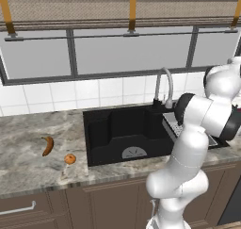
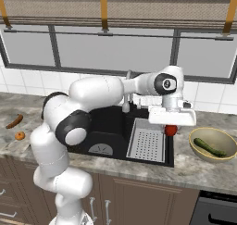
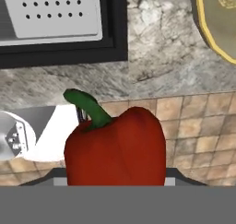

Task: There is a mixed pile of frozen fruits and vegetables on the counter. Locate all the frozen vegetables and place the items in a bowl on the counter. Take all the frozen fruits and defrost them in a running sink.

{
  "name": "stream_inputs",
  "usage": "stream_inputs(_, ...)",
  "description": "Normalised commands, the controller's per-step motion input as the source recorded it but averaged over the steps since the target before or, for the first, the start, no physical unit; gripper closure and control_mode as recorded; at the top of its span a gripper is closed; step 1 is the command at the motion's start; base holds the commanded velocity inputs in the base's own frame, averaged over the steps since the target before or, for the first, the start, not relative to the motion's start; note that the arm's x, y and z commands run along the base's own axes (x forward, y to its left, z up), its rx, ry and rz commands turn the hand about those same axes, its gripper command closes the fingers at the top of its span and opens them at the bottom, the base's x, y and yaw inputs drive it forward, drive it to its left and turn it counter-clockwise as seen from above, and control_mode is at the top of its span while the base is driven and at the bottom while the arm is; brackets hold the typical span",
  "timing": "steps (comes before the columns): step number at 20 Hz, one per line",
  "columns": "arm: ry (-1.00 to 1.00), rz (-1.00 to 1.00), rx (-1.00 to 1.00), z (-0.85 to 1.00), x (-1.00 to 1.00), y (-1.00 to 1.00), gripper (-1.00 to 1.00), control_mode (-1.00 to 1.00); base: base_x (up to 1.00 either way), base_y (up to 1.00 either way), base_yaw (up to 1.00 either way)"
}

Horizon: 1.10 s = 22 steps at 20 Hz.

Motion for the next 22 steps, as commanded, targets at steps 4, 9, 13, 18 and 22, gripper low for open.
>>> stream_inputs(4, -0.04, 0.05, 0.09, 0.02, 0.32, -0.33, 1.00, -1.00, 0.00, 0.00, 0.00)
stream_inputs(9, -0.25, 0.13, 0.07, 0.00, 0.34, -0.46, 1.00, -1.00, 0.00, 0.00, 0.00)
stream_inputs(13, -0.31, 0.12, 0.08, -0.04, 0.05, -0.65, 1.00, -1.00, 0.00, 0.00, 0.00)
stream_inputs(18, -0.28, 0.12, 0.01, -0.21, 0.00, -0.45, 1.00, -1.00, 0.00, 0.00, 0.00)
stream_inputs(22, -0.25, 0.15, -0.01, -0.31, 0.01, -0.30, 1.00, -1.00, 0.00, 0.00, 0.00)
